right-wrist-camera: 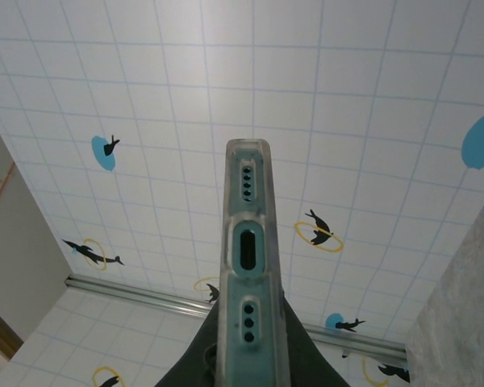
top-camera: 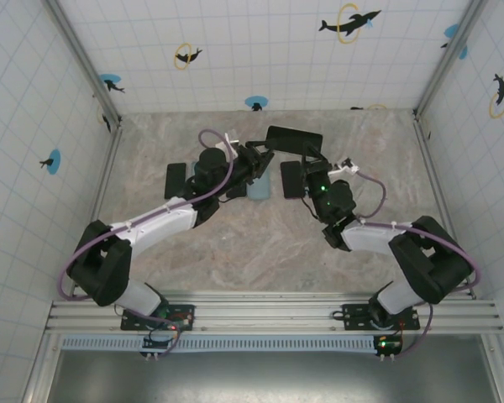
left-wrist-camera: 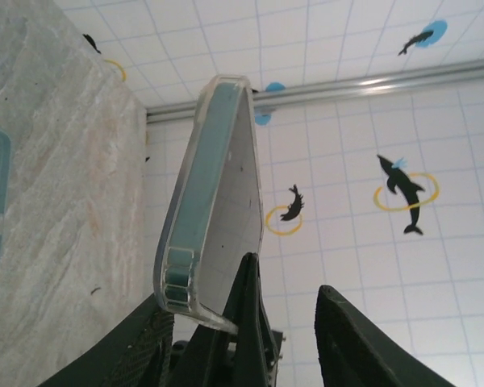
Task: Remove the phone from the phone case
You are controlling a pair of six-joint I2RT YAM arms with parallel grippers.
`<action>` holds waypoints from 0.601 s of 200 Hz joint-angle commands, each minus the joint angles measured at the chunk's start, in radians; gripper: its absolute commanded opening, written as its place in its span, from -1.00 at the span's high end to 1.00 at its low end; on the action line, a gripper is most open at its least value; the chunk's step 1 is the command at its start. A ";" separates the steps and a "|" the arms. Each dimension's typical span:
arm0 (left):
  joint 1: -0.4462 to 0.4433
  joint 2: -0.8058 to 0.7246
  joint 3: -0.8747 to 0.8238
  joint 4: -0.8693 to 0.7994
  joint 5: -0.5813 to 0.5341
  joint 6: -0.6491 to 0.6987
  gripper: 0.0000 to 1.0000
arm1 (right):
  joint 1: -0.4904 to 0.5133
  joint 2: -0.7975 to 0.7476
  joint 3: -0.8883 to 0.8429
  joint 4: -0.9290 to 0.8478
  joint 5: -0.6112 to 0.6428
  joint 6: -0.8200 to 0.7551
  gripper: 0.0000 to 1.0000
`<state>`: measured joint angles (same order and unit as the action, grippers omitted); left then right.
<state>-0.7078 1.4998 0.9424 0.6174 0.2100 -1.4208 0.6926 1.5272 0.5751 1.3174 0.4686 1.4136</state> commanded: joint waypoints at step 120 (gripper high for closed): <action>-0.071 0.117 0.079 0.304 -0.223 -0.231 0.28 | 0.059 0.041 0.099 0.081 0.060 -0.083 0.92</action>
<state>-0.7666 1.6127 0.9840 0.7959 0.0319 -1.5990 0.7349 1.5612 0.6273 1.3544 0.5114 1.3582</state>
